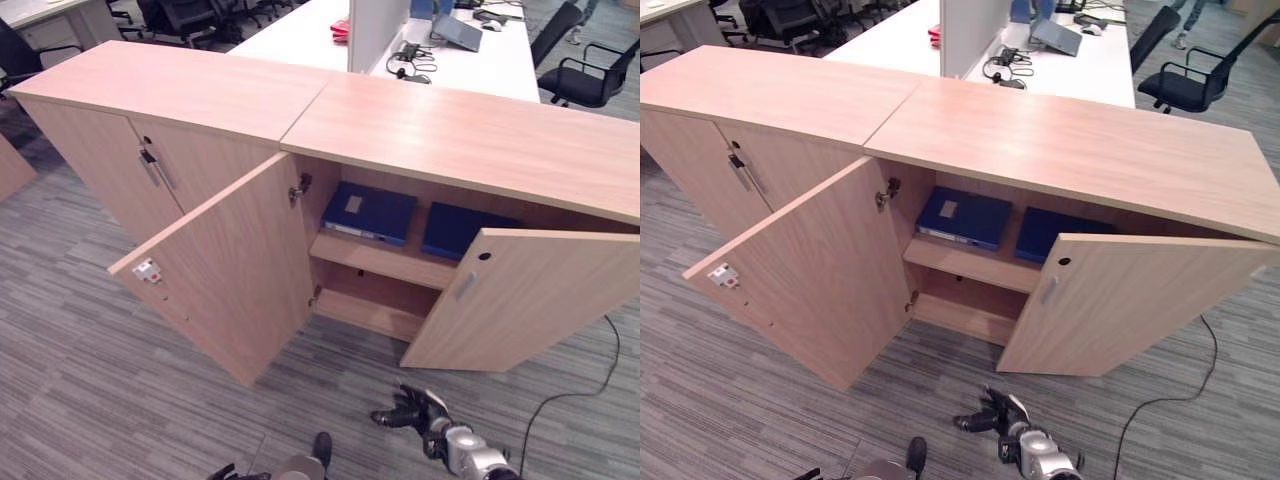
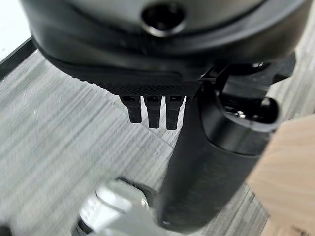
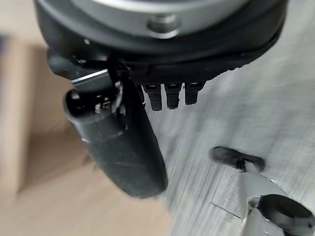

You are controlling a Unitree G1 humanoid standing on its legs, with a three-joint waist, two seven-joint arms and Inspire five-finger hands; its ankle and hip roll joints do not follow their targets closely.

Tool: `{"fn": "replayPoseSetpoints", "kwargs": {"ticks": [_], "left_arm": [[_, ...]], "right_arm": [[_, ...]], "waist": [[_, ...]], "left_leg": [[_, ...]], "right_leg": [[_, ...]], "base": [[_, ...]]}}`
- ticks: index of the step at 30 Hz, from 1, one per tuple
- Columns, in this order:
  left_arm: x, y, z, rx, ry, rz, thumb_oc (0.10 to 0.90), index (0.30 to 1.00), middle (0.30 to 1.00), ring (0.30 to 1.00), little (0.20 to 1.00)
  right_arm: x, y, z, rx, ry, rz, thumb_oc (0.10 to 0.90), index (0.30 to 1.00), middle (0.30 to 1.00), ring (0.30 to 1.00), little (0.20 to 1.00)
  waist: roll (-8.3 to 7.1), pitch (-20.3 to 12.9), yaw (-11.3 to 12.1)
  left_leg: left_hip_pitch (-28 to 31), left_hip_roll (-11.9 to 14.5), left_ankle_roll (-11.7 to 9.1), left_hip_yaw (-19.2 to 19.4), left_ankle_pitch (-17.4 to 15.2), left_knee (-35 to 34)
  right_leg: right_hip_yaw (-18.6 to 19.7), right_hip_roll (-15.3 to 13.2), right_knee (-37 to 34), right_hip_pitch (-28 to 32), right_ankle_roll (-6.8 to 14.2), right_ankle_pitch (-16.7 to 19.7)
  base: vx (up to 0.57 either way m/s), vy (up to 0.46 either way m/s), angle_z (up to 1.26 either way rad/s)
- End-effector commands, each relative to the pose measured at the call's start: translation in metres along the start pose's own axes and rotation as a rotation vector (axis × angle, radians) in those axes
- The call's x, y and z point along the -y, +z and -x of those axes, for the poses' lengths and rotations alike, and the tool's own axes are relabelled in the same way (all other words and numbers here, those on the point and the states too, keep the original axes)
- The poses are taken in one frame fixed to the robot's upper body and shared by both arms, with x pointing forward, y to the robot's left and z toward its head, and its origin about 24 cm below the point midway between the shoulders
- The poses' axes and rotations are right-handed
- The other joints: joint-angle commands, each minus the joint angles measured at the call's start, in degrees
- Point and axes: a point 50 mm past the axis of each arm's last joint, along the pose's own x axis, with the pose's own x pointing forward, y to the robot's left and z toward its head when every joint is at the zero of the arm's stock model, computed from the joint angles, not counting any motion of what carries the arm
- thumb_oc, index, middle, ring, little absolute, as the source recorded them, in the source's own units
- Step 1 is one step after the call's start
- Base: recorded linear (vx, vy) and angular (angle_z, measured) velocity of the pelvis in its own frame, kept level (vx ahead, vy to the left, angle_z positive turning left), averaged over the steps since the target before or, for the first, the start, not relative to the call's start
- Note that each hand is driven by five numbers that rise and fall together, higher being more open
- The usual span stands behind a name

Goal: Put the empty folder in the office cabinet

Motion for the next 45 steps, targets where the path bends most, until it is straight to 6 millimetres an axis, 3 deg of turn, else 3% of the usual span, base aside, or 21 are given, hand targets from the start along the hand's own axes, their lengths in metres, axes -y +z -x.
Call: {"fn": "replayPoseSetpoints", "kwargs": {"ticks": [1,2,3,4,6,7,8,9,12,13,16,20,21,25,29,34,38,45], "left_arm": [[-0.048,0.017,0.0,0.012,0.128,0.145,0.8,0.9,0.9,0.9,0.9],[-0.048,0.018,0.0,0.015,0.128,0.145,0.8,0.9,0.9,0.9,0.9],[-0.043,0.027,-0.001,0.048,0.116,0.171,0.8,0.9,0.9,0.9,0.9],[-0.043,0.03,-0.001,0.063,0.115,0.172,0.8,0.9,0.9,0.9,0.9],[-0.045,0.033,-0.001,0.073,0.115,0.177,0.8,0.9,0.9,0.9,0.9],[-0.048,0.044,-0.001,0.115,0.111,0.189,0.8,0.9,0.9,0.9,0.9],[-0.048,0.044,-0.001,0.115,0.111,0.189,0.8,0.9,0.9,0.9,0.9],[-0.052,0.059,0.0,0.172,0.111,0.199,0.8,0.9,0.9,0.9,0.9],[-0.051,0.08,0.002,0.244,0.106,0.195,0.8,0.9,0.9,0.9,0.9],[-0.046,0.097,0.004,0.296,0.093,0.129,0.8,0.9,0.9,0.9,0.9],[-0.049,0.113,0.006,0.336,0.103,0.097,0.8,0.9,0.9,0.9,0.9],[-0.059,0.127,0.01,0.373,0.131,0.111,0.8,0.9,0.9,0.9,0.9],[-0.061,0.142,0.014,0.417,0.143,0.097,0.8,0.9,0.9,0.9,0.9],[-0.065,0.161,0.021,0.475,0.155,0.061,0.8,0.9,0.9,0.9,0.9],[-0.056,0.177,0.025,0.527,0.123,0.037,0.8,0.9,0.9,0.9,0.9],[-0.046,0.18,0.023,0.509,0.094,0.049,0.8,0.9,0.9,0.9,0.9],[-0.052,0.18,0.021,0.472,0.112,0.075,0.8,0.9,0.9,0.9,0.9],[-0.069,0.213,0.034,0.529,0.153,0.119,0.8,0.9,0.9,0.9,0.9]], "right_arm": [[0.048,0.001,0.005,-0.004,-0.183,-0.029,0.8,0.9,0.9,0.9,0.9],[0.047,0.002,0.004,-0.002,-0.183,-0.031,0.8,0.9,0.9,0.9,0.9],[0.068,-0.024,0.011,-0.084,-0.274,-0.142,0.8,0.9,0.9,0.9,0.9],[0.076,-0.03,0.013,-0.105,-0.317,-0.184,0.8,0.9,0.9,0.9,0.9],[0.082,-0.036,0.016,-0.119,-0.339,-0.211,0.8,0.9,0.9,0.9,0.9],[0.093,-0.053,0.022,-0.171,-0.378,-0.24,0.8,0.9,0.9,0.9,0.9],[0.093,-0.053,0.022,-0.171,-0.378,-0.24,0.8,0.9,0.9,0.9,0.9],[0.099,-0.058,0.025,-0.183,-0.398,-0.275,0.8,0.9,0.9,0.9,0.9],[0.104,-0.063,0.028,-0.201,-0.419,-0.29,0.8,0.9,0.9,0.9,0.9],[0.109,-0.071,0.032,-0.223,-0.44,-0.288,0.8,0.9,0.9,0.9,0.9],[0.114,-0.086,0.038,-0.278,-0.447,-0.25,0.8,0.9,0.9,0.9,0.9],[0.115,-0.096,0.042,-0.324,-0.438,-0.2,0.8,0.9,0.9,0.9,0.9],[0.116,-0.099,0.043,-0.336,-0.432,-0.181,0.8,0.9,0.9,0.9,0.9],[0.117,-0.105,0.046,-0.347,-0.422,-0.166,0.8,0.9,0.9,0.9,0.9],[0.12,-0.113,0.05,-0.377,-0.425,-0.168,0.8,0.9,0.9,0.9,0.9],[0.123,-0.118,0.054,-0.398,-0.428,-0.162,0.8,0.9,0.9,0.9,0.9],[0.125,-0.117,0.054,-0.396,-0.428,-0.156,0.8,0.9,0.9,0.9,0.9],[0.13,-0.116,0.056,-0.392,-0.428,-0.142,0.8,0.9,0.9,0.9,0.9]], "waist": [[2.02,-2.93,-0.26],[1.78,-2.7,-0.16],[2.44,-2.13,-2.3],[2.97,-1.91,-3.11],[3.46,-1.74,-3.55],[4.6,-1.37,-4.87],[4.6,-1.37,-4.87],[6.14,-0.01,-6.62],[6.2,1.81,-7.94],[5.17,2.6,-9.02],[4.26,1.2,-9.79],[3.76,-0.5,-10.15],[3.35,-1.33,-10.42],[2.68,-2.0,-10.99],[2.38,-2.64,-11.6],[2.27,-3.32,-12.48],[2.23,-3.62,-13.04],[1.9,-4.18,-13.89]], "left_leg": [[0.96,-0.79,-3.65,-4.02,-5.47,-4.1],[1.04,-1.08,-3.5,-3.96,-5.51,-4.1],[2.61,-2.91,-2.07,-5.85,-6.48,-4.1],[3.13,-3.47,-1.6,-6.55,-6.7,-4.1],[3.49,-3.61,-1.4,-6.71,-6.92,-4.1],[3.91,-3.51,-1.08,-7.08,-7.05,-4.1],[3.91,-3.51,-1.08,-7.08,-7.05,-4.1],[3.76,-2.89,-0.67,-8.51,-5.34,-4.1],[4.93,-3.1,-0.69,-9.87,-5.37,-4.1],[5.77,-4.17,-0.83,-11.62,-5.45,-4.1],[5.54,-4.57,-0.92,-11.52,-6.01,-4.1],[5.51,-3.78,-1.15,-10.61,-6.36,-4.1],[5.82,-3.25,-1.32,-10.22,-6.58,-4.1],[6.65,-2.37,-1.65,-9.21,-7.07,-4.1],[7.37,-1.83,-1.85,-8.72,-7.55,-4.1],[8.01,-1.29,-2.03,-7.79,-8.02,-4.1],[8.5,-1.01,-2.11,-6.88,-8.41,-4.1],[9.32,-0.59,-2.13,-4.99,-9.14,-4.1]], "right_leg": [[3.11,-2.93,0.45,-6.34,2.58,-1.15],[3.33,-3.45,1.12,-6.57,2.78,-1.39],[9.09,-3.9,6.51,-8.1,1.58,-0.37],[11.18,-2.91,7.98,-9.15,0.68,-1.34],[12.88,-1.75,8.69,-10.58,-0.03,-2.82],[13.47,1.81,7.71,-12.86,-1.45,-6.62],[13.47,1.81,7.71,-12.86,-1.45,-6.62],[15.56,6.76,7.47,-17.81,-3.36,-8.12],[20.32,11.34,6.37,-22.28,-3.59,-8.05],[23.52,14.02,1.1,-21.22,-2.82,-7.55],[24.41,15.69,-3.77,-18.93,-2.78,-5.97],[24.7,16.77,-7.68,-17.17,-2.58,-4.72],[25.18,17.32,-8.94,-16.24,-2.6,-4.55],[25.62,17.67,-10.06,-14.8,-2.59,-4.57],[25.74,17.93,-11.0,-13.54,-2.68,-4.68],[26.25,18.03,-11.77,-12.6,-2.74,-4.73],[26.91,18.1,-11.84,-12.33,-2.82,-4.75],[27.99,18.2,-12.5,-11.91,-2.65,-4.46]], "base": [[0.2,0.427,0.24],[0.25,0.489,0.53],[0.15,0.296,0.62],[0.18,0.347,0.55],[0.07,0.137,0.31],[0.05,0.076,0.36],[-0.01,0.129,0.3],[-0.07,0.042,0.08],[-0.01,-0.01,0.23],[0.03,-0.041,0.37],[0.06,-0.045,0.73],[0.09,-0.065,0.36],[0.06,-0.044,-0.4],[0.05,-0.057,-0.3],[0.03,-0.046,-0.11],[0.02,-0.016,-0.15],[0.02,-0.004,-0.1],[0.02,0.001,-0.16]]}}
